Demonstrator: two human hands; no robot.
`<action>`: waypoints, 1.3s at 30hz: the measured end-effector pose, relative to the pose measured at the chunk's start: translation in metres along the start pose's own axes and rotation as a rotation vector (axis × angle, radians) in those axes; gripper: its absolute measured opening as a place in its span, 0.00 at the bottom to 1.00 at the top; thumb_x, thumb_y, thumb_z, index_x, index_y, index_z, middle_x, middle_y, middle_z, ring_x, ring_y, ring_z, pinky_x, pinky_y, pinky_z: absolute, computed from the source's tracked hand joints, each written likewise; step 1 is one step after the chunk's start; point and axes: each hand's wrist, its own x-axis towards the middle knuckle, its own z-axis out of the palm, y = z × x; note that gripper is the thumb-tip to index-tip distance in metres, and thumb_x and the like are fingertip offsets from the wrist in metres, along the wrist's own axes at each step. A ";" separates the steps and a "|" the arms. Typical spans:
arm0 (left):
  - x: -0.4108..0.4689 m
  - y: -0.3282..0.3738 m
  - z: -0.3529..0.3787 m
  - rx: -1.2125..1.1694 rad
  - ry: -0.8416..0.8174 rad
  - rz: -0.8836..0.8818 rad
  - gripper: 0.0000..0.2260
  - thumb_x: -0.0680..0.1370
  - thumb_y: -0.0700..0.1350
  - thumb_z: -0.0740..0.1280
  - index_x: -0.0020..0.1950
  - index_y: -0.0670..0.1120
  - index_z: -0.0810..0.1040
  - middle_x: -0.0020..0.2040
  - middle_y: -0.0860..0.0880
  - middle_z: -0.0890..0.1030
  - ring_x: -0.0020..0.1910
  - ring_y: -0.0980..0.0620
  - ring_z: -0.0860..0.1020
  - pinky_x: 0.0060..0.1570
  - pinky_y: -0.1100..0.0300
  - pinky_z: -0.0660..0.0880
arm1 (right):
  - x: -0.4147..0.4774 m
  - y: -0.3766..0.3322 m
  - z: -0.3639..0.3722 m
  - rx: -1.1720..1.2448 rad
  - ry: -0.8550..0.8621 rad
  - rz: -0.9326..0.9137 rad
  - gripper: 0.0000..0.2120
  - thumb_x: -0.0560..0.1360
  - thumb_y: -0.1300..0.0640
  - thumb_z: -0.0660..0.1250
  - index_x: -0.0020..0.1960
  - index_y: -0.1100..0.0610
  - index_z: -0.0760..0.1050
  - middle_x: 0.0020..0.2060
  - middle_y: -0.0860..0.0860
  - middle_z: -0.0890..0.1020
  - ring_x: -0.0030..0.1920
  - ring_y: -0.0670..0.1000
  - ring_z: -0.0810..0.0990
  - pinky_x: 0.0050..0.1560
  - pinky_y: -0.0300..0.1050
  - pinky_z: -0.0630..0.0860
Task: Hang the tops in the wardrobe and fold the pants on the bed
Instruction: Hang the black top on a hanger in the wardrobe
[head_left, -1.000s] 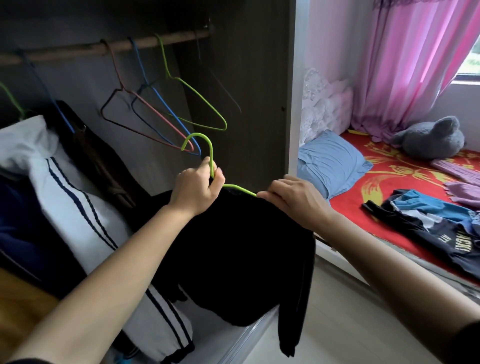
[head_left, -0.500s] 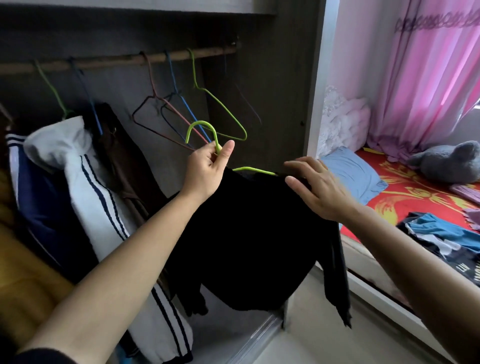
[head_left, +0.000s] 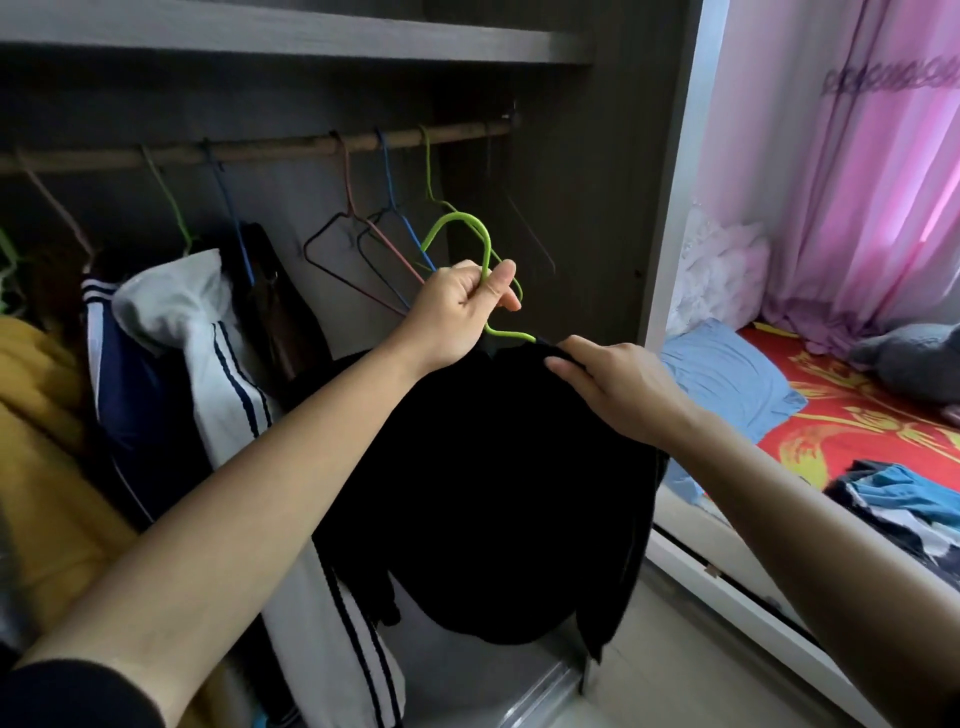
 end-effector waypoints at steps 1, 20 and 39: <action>0.000 0.000 0.000 0.030 -0.018 0.019 0.20 0.83 0.56 0.59 0.41 0.48 0.84 0.39 0.56 0.74 0.41 0.64 0.77 0.45 0.70 0.69 | 0.003 -0.003 0.002 0.017 -0.006 -0.006 0.16 0.82 0.39 0.52 0.52 0.49 0.71 0.29 0.44 0.72 0.32 0.49 0.76 0.31 0.43 0.66; -0.003 -0.138 -0.193 1.437 -0.034 -0.324 0.30 0.78 0.58 0.61 0.79 0.57 0.55 0.79 0.40 0.54 0.77 0.38 0.52 0.68 0.39 0.59 | 0.090 -0.030 -0.060 -0.011 0.023 0.150 0.16 0.78 0.34 0.59 0.40 0.44 0.75 0.35 0.46 0.79 0.42 0.55 0.78 0.44 0.52 0.78; 0.010 -0.149 -0.201 1.665 -0.353 -0.352 0.19 0.81 0.50 0.58 0.72 0.50 0.71 0.78 0.44 0.59 0.78 0.42 0.46 0.69 0.43 0.57 | 0.098 -0.078 -0.062 0.102 0.011 0.240 0.16 0.77 0.36 0.63 0.41 0.46 0.80 0.35 0.48 0.81 0.42 0.52 0.80 0.45 0.51 0.78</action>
